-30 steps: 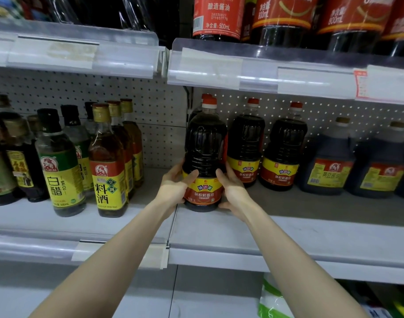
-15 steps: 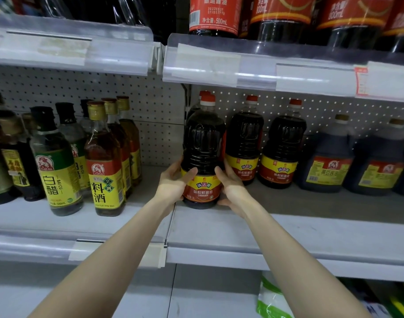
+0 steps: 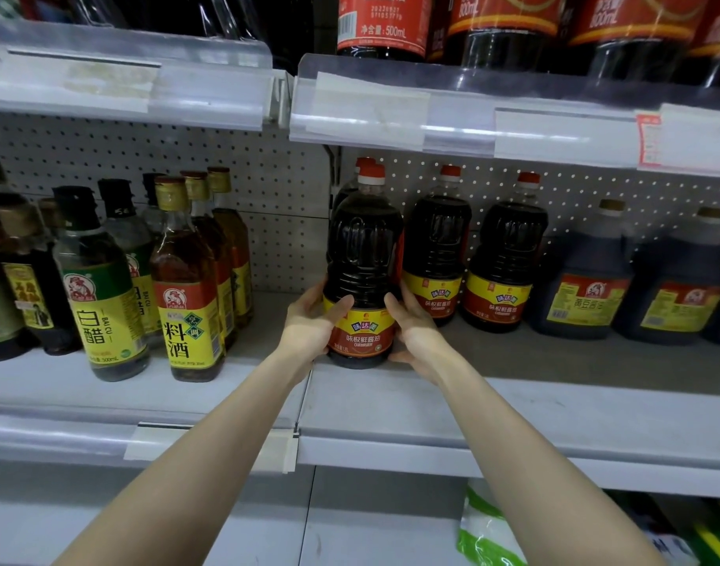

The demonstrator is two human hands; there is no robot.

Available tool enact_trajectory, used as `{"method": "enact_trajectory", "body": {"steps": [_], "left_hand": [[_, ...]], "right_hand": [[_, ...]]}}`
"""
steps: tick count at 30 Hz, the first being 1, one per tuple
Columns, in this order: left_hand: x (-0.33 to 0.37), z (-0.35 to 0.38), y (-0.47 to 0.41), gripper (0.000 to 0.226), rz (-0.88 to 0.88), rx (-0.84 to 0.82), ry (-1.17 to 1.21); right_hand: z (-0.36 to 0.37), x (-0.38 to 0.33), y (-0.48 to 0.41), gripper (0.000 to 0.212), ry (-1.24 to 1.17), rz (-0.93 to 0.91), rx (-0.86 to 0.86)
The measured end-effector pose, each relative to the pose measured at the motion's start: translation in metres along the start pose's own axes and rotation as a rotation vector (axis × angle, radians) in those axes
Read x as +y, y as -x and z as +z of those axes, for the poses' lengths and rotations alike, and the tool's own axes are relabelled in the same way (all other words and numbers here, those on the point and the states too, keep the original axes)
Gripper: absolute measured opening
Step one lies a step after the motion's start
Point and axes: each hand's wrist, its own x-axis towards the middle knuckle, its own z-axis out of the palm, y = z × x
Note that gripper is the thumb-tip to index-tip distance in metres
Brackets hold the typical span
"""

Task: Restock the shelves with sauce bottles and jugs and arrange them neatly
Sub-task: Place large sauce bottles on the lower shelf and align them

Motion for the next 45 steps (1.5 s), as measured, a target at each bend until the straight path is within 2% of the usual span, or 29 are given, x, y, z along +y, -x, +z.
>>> {"method": "enact_trajectory", "body": {"steps": [19, 23, 26, 30, 33, 36, 40, 42, 45], "left_hand": [[0.002, -0.001, -0.001, 0.057, 0.009, -0.003, -0.012], [0.004, -0.002, -0.004, 0.059, 0.001, -0.010, -0.042], [0.005, -0.003, -0.004, 0.061, 0.005, -0.030, -0.096], [0.004, -0.004, 0.006, 0.060, 0.048, 0.041, -0.149], [0.003, 0.000, 0.026, 0.046, 0.062, 0.073, -0.200], [0.006, 0.014, 0.051, 0.039, 0.037, 0.011, -0.235], [0.010, 0.044, 0.079, 0.062, 0.008, -0.069, -0.297], [0.009, 0.061, 0.093, 0.064, 0.003, -0.098, -0.323], [0.003, 0.094, 0.120, 0.061, -0.017, -0.141, -0.343]], "right_hand": [[0.000, -0.004, 0.004, 0.056, -0.012, 0.010, -0.007], [0.002, -0.010, 0.007, 0.058, 0.057, 0.011, 0.005], [-0.001, -0.014, 0.020, 0.057, 0.153, -0.061, 0.013], [-0.012, -0.019, 0.043, 0.055, 0.081, -0.065, 0.024], [-0.026, -0.019, 0.058, 0.056, 0.129, -0.049, 0.062], [-0.047, -0.020, 0.076, 0.053, 0.194, -0.064, 0.109], [-0.083, -0.021, 0.105, 0.052, 0.230, -0.061, 0.163], [-0.103, -0.021, 0.119, 0.056, 0.240, -0.067, 0.169], [-0.140, -0.018, 0.146, 0.050, 0.270, -0.075, 0.191]]}}
